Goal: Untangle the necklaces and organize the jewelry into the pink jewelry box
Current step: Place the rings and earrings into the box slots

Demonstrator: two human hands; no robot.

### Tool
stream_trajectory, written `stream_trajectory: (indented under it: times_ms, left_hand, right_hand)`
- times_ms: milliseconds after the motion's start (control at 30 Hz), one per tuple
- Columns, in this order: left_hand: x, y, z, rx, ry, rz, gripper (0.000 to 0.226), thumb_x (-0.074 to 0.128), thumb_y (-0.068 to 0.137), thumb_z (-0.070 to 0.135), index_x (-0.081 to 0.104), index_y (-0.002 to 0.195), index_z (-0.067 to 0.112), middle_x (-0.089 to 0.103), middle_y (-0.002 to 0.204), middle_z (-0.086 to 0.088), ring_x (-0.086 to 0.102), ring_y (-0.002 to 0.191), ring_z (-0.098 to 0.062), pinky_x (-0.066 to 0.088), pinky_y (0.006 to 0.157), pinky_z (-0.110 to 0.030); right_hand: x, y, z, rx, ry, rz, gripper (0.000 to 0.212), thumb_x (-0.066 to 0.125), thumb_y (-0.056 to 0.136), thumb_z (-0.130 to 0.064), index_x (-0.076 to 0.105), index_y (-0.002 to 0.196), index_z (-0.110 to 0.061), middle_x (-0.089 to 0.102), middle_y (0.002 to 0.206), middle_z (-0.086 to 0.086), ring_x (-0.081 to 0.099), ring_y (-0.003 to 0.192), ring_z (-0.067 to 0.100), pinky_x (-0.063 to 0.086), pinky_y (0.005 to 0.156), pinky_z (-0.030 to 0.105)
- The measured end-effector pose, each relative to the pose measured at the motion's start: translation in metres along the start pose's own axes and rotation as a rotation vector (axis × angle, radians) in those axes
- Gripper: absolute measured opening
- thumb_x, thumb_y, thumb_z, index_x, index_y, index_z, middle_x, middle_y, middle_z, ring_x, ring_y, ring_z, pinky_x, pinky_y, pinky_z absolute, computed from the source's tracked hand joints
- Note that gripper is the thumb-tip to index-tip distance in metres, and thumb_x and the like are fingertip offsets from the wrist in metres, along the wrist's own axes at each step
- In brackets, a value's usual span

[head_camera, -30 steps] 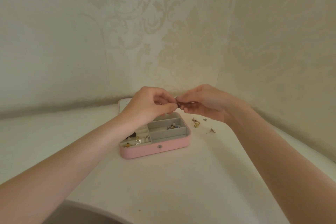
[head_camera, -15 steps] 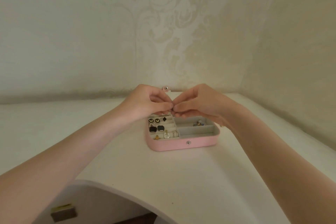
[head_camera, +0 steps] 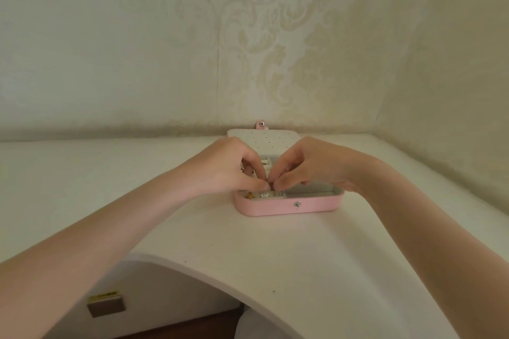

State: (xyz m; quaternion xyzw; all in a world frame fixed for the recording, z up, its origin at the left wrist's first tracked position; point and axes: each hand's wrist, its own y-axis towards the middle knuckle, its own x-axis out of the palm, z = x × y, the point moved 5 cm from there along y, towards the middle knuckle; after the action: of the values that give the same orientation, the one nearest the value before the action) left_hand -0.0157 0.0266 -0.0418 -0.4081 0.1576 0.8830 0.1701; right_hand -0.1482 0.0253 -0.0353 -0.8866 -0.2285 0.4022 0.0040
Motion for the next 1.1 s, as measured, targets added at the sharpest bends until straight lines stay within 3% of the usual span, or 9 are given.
stream_trajectory:
  times_ms: [167,367,467,567,700,833,933,1100]
  left_hand:
    - [0.003,0.003,-0.001,0.01,0.076,0.013,0.015,0.077,0.071,0.023,0.067,0.064,0.031,0.049,0.056,0.009,0.042,0.048,0.0,0.028,0.046,-0.015]
    - [0.003,0.005,-0.002,0.011,0.125,0.015,0.016,0.076,0.071,0.022,0.066,0.065,0.032,0.049,0.055,0.011,0.044,0.046,0.003,0.041,0.061,-0.023]
    - [0.003,0.002,-0.001,0.008,0.142,0.014,0.009,0.077,0.07,0.026,0.069,0.068,0.029,0.05,0.057,0.01,0.042,0.048,-0.002,0.031,0.048,-0.016]
    - [0.003,0.002,0.001,0.006,0.227,0.024,0.006,0.076,0.072,0.027,0.07,0.072,0.025,0.051,0.061,0.01,0.042,0.054,-0.005,0.028,0.049,-0.017]
    - [0.002,0.002,0.003,0.018,0.292,0.034,0.007,0.075,0.073,0.029,0.069,0.071,0.025,0.052,0.062,0.011,0.045,0.056,-0.005,0.03,0.049,-0.016]
    - [0.002,0.001,0.003,0.025,0.271,0.023,0.006,0.075,0.072,0.028,0.07,0.071,0.025,0.055,0.063,0.009,0.045,0.055,-0.005,0.03,0.05,-0.017]
    - [-0.003,0.0,0.002,0.019,0.187,0.021,0.008,0.075,0.074,0.025,0.068,0.069,0.026,0.054,0.06,0.01,0.046,0.05,0.002,0.032,0.047,-0.013]
    - [-0.022,0.0,-0.001,0.002,0.109,0.119,0.003,0.073,0.077,0.022,0.071,0.075,0.02,0.049,0.056,0.012,0.045,0.046,0.007,0.032,0.046,-0.01]
  right_hand:
    - [0.002,0.002,-0.001,-0.022,-0.066,0.044,0.01,0.072,0.077,-0.007,0.076,0.082,-0.015,0.057,0.061,-0.009,0.047,0.054,-0.006,0.035,0.058,0.006]
    - [0.007,0.003,-0.004,-0.047,-0.092,0.042,0.01,0.072,0.076,-0.006,0.075,0.081,-0.014,0.058,0.073,0.004,0.048,0.071,0.014,0.035,0.071,0.023]
    - [0.006,0.002,-0.004,-0.047,-0.102,0.043,0.009,0.072,0.076,-0.008,0.076,0.082,-0.014,0.058,0.069,0.001,0.049,0.068,0.009,0.036,0.067,0.02]
    - [0.007,0.003,-0.004,-0.055,-0.11,0.057,0.007,0.073,0.076,-0.01,0.076,0.081,-0.013,0.059,0.062,-0.006,0.048,0.06,0.003,0.036,0.061,0.014]
    - [0.007,0.005,-0.005,-0.073,-0.157,0.078,0.006,0.073,0.075,-0.01,0.076,0.079,-0.013,0.059,0.061,-0.004,0.048,0.06,0.006,0.036,0.065,0.023]
    - [0.007,0.008,-0.006,-0.051,-0.207,0.058,0.007,0.073,0.075,-0.01,0.075,0.078,-0.016,0.059,0.058,-0.01,0.049,0.053,-0.001,0.038,0.062,0.019]
    - [0.005,0.007,-0.008,-0.043,-0.242,0.037,0.008,0.072,0.074,-0.009,0.075,0.082,-0.011,0.063,0.066,-0.004,0.05,0.057,0.005,0.042,0.063,0.017]
    - [-0.006,0.001,-0.012,-0.06,-0.19,0.202,0.005,0.073,0.077,-0.018,0.072,0.075,-0.014,0.061,0.065,-0.004,0.047,0.05,0.001,0.037,0.049,0.008]
